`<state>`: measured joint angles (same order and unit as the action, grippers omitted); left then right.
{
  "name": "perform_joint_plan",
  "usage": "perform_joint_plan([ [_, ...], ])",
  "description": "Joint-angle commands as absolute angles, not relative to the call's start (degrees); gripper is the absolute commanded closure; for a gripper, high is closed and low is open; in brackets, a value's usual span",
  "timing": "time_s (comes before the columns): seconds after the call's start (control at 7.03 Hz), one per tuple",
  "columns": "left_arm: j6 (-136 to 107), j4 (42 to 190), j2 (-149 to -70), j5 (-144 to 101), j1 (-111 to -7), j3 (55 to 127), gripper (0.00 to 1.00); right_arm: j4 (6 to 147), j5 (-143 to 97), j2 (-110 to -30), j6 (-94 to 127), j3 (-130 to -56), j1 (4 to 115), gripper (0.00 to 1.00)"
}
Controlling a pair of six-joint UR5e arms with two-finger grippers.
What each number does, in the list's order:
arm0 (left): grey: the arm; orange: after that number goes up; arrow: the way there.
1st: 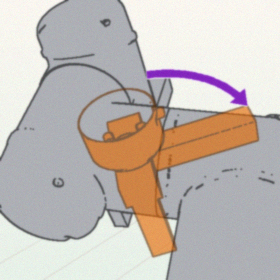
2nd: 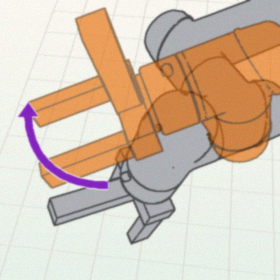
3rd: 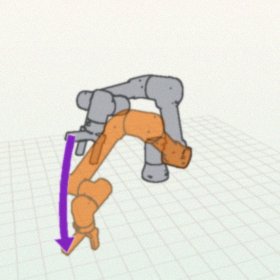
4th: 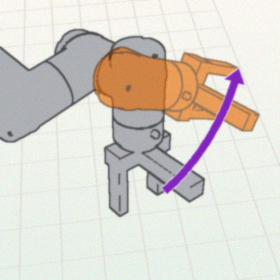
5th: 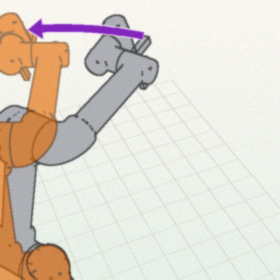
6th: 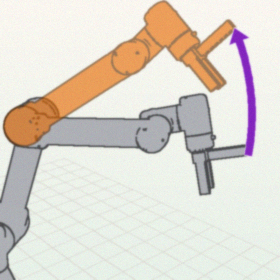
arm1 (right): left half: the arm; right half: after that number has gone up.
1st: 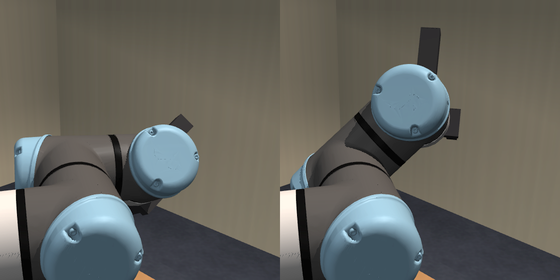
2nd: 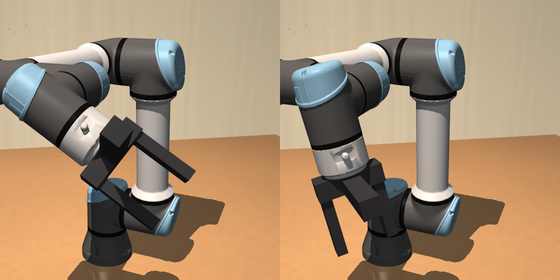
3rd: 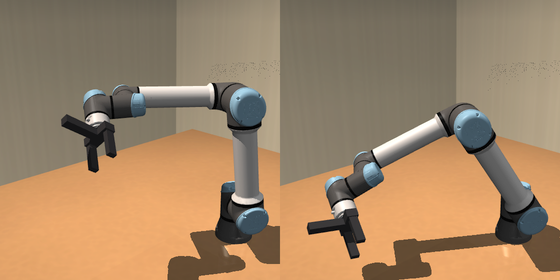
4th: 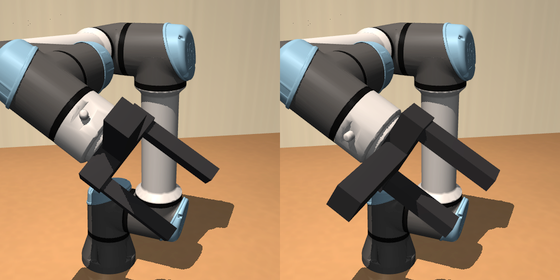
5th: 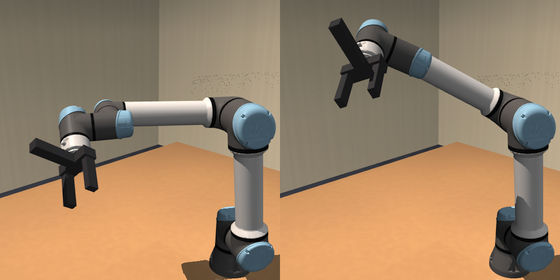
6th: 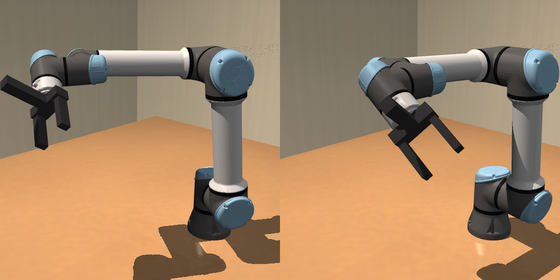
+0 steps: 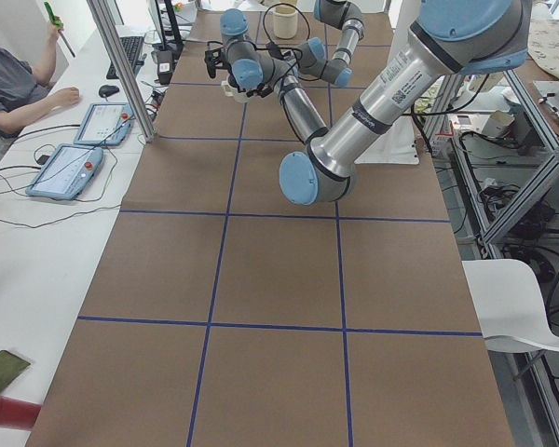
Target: Left arm hands cup to right arm to dump lemon
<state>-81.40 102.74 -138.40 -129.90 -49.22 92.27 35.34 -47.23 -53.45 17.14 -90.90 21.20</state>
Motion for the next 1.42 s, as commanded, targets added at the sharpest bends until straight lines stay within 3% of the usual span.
perform_joint_plan([
  [0.0,-81.4,102.7,-138.4,-129.9,-49.2,92.0,1.00,35.3,-44.6,-56.3,17.1,-95.0,17.9,0.01],
  [0.43,-81.1,102.7,-138.3,-129.8,-49.6,91.9,1.00,35.1,-44.6,-62.6,17.4,-104.3,16.4,0.01],
  [1.0,-80.8,102.7,-137.7,-128.5,-50.2,92.0,1.00,35.7,-46.6,-66.2,28.2,-105.0,19.8,0.01],
  [1.28,-80.6,102.7,-134.8,-128.5,-51.5,93.0,1.00,43.6,-54.9,-67.3,34.6,-105.0,26.6,0.01],
])
